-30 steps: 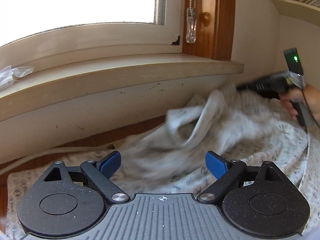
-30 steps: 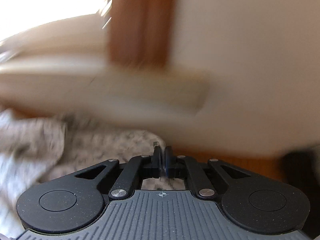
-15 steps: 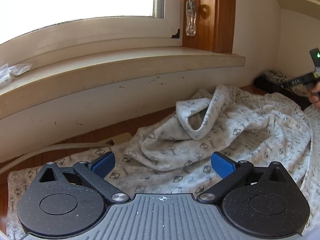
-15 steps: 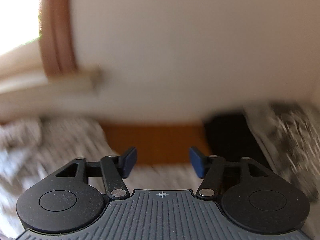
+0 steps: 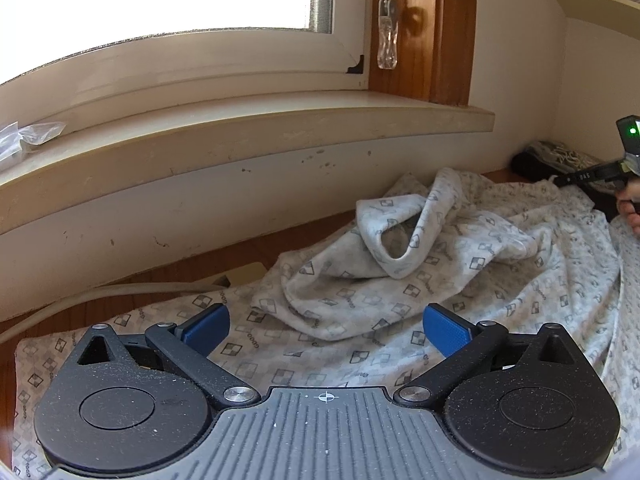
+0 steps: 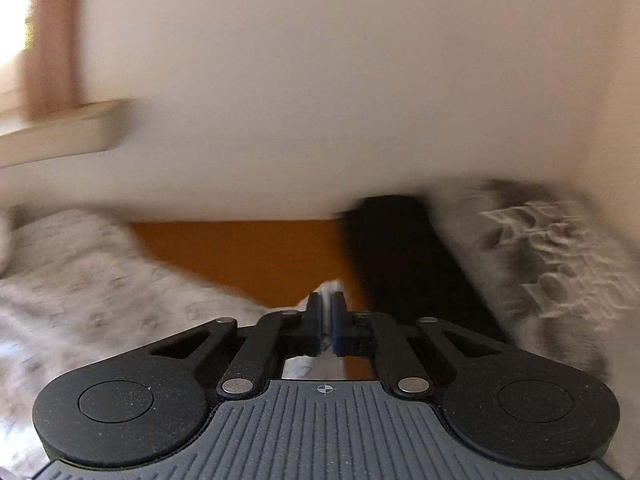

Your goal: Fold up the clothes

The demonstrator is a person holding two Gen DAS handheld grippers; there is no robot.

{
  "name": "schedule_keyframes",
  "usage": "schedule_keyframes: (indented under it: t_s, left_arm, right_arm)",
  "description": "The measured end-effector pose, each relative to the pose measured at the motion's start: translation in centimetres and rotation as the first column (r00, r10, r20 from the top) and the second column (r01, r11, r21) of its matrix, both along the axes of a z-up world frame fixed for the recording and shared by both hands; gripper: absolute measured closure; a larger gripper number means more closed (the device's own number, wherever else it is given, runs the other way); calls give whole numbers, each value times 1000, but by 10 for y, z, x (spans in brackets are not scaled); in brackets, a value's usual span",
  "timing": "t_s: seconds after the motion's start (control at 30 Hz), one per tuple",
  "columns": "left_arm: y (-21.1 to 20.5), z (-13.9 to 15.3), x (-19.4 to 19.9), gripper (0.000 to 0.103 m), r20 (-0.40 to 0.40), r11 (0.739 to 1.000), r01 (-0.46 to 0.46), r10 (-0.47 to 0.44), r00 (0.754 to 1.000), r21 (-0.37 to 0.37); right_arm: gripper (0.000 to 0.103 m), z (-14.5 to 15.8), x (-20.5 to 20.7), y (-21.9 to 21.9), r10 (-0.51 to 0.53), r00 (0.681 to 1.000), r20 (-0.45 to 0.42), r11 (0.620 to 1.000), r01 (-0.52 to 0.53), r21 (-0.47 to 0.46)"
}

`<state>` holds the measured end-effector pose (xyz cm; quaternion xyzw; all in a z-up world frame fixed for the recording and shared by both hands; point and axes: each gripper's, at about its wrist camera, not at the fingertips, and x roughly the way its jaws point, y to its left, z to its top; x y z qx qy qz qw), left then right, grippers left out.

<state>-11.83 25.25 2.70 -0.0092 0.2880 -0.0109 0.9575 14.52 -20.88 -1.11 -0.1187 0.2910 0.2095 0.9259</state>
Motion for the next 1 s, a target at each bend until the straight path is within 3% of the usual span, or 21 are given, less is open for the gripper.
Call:
schedule_keyframes:
  t_s: [0.07, 0.13, 0.23, 0.3, 0.33, 0.37, 0.5, 0.53, 0.63, 0.77, 0.9, 1.0]
  left_arm:
    - [0, 0, 0, 0, 0, 1000, -1, 1, 1000, -1]
    - [0, 0, 1, 0, -1, 1000, -2, 2, 1000, 1]
    - [0, 0, 0, 0, 1, 1000, -4, 4, 1000, 1]
    - [1, 0, 0, 0, 4, 1000, -10, 10, 1000, -2]
    - [2, 0, -1, 0, 6, 1000, -13, 13, 1000, -2]
    - [1, 1, -1, 0, 13, 1000, -19, 19, 1000, 3]
    - [-6, 5, -4, 0, 44, 997, -46, 44, 998, 64]
    - [-8, 7, -4, 0, 50, 996, -47, 44, 998, 70]
    - [-12, 13, -4, 0, 58, 999, -20, 18, 998, 28]
    - [-18, 18, 7, 0, 1, 996, 27, -27, 1000, -88]
    - [-39, 28, 12, 0, 19, 996, 14, -12, 1000, -83]
    - [-61, 33, 18, 0, 30, 996, 64, -62, 998, -63]
  right_arm:
    - [70, 4, -6, -2, 11, 1000, 1, 999, -11, 37]
    - [53, 8, -24, -2, 62, 998, 8, 994, -63, 94]
    - [47, 10, -51, -1, 146, 989, 10, 975, -146, 168]
    - [35, 5, -68, 6, 203, 979, 2, 964, -200, 176]
    - [22, 2, -76, 11, 230, 973, 3, 959, -227, 168]
    - [15, -2, -83, 13, 249, 969, 14, 956, -248, 158]
    - [7, -12, -96, 16, 296, 955, 26, 948, -297, 119]
    - [0, -12, -96, 15, 307, 951, 28, 943, -308, 128]
    - [0, -11, -91, 15, 318, 948, 19, 936, -317, 151]
    - [0, -17, -79, 16, 310, 949, -60, 941, -298, 161]
    - [0, -17, -79, 12, 283, 957, -56, 947, -270, 172]
    - [0, -14, -84, 9, 272, 962, -14, 948, -265, 177]
